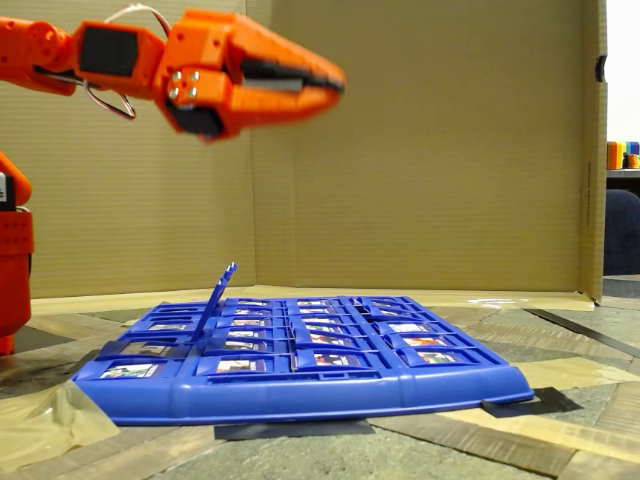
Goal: Flip A5.
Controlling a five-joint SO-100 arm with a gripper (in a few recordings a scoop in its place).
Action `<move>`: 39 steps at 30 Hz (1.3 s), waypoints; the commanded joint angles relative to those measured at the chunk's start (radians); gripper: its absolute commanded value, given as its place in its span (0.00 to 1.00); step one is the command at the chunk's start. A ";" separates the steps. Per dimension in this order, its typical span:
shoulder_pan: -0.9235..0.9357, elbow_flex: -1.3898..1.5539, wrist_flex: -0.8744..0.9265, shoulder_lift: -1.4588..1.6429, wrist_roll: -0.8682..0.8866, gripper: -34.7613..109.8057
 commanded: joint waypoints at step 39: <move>-0.394 0.560 -1.348 0.758 0.193 0.24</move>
